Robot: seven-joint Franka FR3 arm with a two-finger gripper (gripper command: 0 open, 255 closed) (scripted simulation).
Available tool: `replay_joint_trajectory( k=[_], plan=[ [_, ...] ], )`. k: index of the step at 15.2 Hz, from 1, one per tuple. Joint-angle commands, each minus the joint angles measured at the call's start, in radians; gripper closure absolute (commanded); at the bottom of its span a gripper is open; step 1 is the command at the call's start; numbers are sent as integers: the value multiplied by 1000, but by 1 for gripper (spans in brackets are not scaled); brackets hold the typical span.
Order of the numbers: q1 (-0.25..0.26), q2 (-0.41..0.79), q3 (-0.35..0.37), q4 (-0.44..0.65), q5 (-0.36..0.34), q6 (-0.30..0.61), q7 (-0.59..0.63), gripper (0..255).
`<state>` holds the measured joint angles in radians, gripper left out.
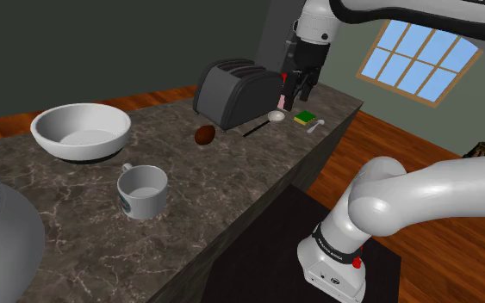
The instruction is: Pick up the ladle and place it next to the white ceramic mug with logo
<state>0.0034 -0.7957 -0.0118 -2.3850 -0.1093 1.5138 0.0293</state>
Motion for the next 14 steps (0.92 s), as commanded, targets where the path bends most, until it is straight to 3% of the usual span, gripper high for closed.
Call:
replay_joint_trajectory(
  k=[1,14],
  plan=[
    [0,0,0,0,0,0,0,0],
    [-188,481,-17,156,61,280,488,0]
  ],
)
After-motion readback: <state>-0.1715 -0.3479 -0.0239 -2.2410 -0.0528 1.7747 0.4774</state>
